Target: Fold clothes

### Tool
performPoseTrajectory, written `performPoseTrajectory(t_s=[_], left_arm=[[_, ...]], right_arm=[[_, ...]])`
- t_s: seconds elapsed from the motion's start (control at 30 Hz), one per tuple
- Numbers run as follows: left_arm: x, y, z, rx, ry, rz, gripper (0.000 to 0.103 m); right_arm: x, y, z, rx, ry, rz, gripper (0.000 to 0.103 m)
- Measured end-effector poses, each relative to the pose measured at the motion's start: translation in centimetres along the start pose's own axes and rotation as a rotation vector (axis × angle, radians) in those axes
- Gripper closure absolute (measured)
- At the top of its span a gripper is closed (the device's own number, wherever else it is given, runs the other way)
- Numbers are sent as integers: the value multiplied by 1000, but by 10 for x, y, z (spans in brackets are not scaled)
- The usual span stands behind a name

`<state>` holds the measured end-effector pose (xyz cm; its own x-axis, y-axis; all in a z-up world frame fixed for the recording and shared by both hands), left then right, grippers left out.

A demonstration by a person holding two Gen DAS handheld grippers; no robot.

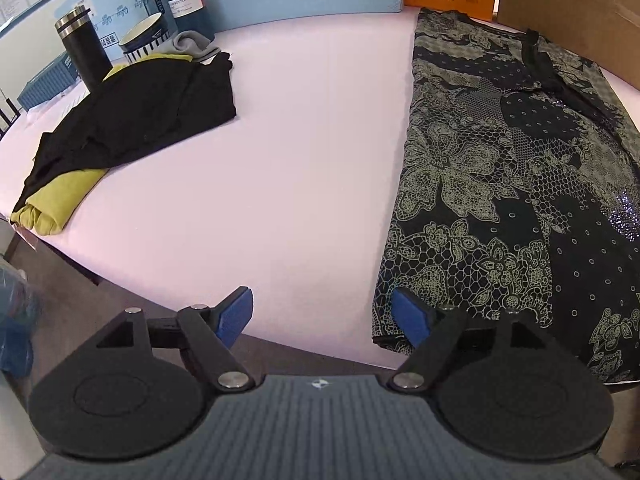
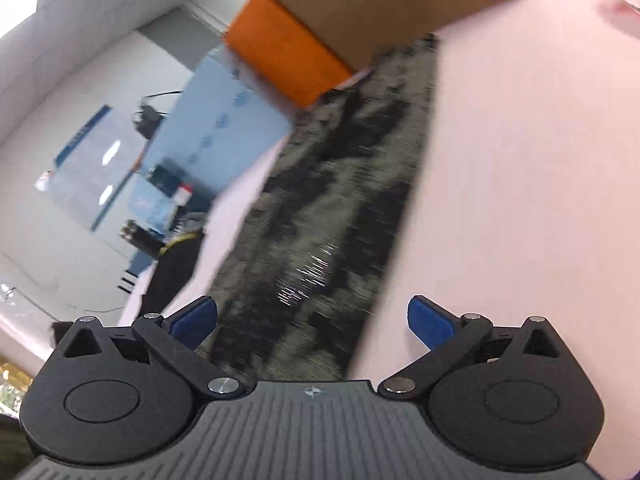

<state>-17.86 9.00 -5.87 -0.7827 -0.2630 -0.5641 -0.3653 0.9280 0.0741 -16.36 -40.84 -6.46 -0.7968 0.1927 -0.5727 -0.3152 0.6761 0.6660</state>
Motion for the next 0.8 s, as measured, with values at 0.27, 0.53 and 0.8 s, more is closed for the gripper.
performPoseTrajectory(t_s=[0.27, 0.53, 0.8], left_arm=[[7, 3, -1, 166, 5, 1, 23], [11, -27, -4, 284, -36, 207, 71], [-33, -46, -16, 456, -98, 329, 101]], right_arm=[[42, 39, 21, -144, 141, -218, 0], [46, 48, 34, -107, 147, -187, 61], [39, 18, 42, -336, 91, 252, 100]])
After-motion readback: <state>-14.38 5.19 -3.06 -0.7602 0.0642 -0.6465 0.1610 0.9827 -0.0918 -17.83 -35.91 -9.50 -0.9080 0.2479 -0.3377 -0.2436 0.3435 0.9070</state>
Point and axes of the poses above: each gripper's, at about its wrist camera, not at the fingertips, and z roughly the way its jaws point, y to its left, x to its underside, the point moved 7 cm from there along z, roughly the way its jaws point, and after that the axes turned 5 degrees about -z, right-handed, at the moved point
